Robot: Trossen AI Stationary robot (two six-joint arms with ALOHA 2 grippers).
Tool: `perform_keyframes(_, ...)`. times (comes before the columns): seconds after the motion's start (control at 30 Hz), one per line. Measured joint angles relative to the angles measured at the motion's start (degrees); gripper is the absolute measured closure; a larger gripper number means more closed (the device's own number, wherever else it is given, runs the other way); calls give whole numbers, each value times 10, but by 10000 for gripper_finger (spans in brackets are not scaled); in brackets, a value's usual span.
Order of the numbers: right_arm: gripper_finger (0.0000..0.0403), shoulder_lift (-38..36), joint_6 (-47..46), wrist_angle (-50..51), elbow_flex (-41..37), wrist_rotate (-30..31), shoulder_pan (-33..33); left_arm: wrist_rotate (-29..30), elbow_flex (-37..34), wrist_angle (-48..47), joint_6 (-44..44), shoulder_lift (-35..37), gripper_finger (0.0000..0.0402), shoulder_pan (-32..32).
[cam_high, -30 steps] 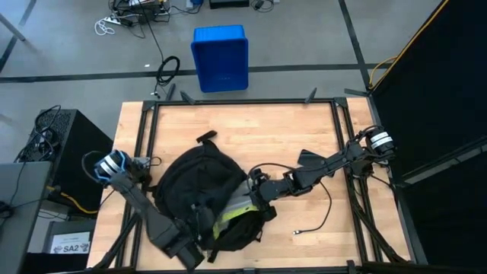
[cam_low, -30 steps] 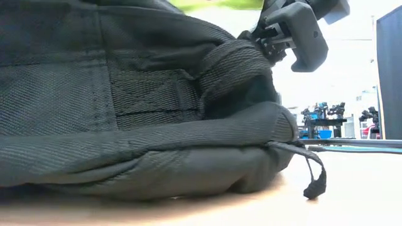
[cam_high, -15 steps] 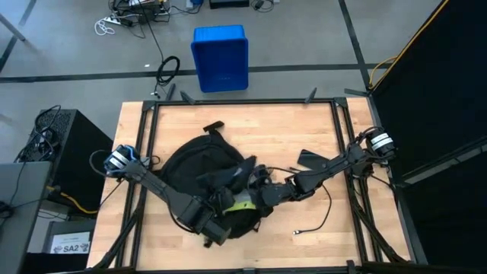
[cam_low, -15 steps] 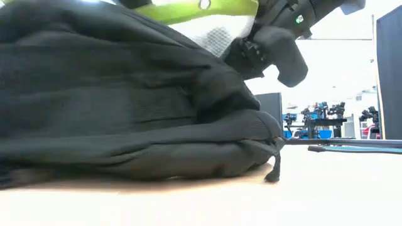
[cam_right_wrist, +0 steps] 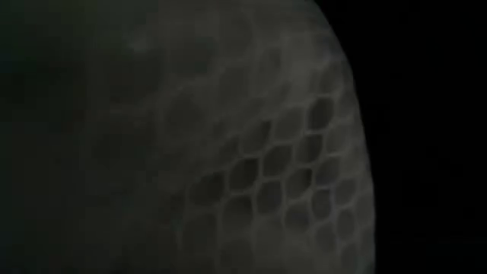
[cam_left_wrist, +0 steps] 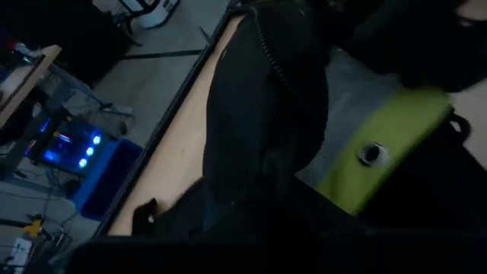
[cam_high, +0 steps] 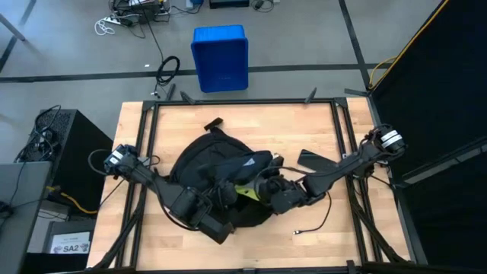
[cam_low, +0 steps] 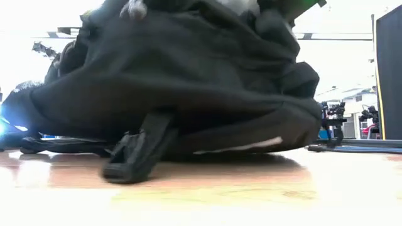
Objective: Unpack backpack
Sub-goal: Put the white zip bag into the black backpack
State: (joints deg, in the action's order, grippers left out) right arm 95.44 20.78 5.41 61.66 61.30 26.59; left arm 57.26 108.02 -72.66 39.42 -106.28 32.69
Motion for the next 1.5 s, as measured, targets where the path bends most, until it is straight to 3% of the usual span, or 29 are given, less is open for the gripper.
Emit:
perform_keyframes(0.1,388,0,9,0,24,6,11,6,2,29,-33,1,402,-7)
perform_keyframes(0.3,388,8,-1,-12,31,-48,0,7,2,113,-124,1,401,-18)
perform_keyframes(0.5,388,18,-6,73,30,84,-12,1,2,136,-156,1,401,-24)
perform_keyframes(0.77,388,-10,-10,65,30,122,12,-2,2,123,-139,1,401,-23)
perform_keyframes(1.0,388,27,-32,2,30,-47,-5,-17,2,167,-176,1,401,-26)
perform_keyframes(1.33,388,128,-42,-74,33,-221,-74,-29,-6,190,-210,1,401,-30)
perform_keyframes(1.5,332,116,-54,-55,30,-256,-64,-32,-29,192,-183,1,401,-30)
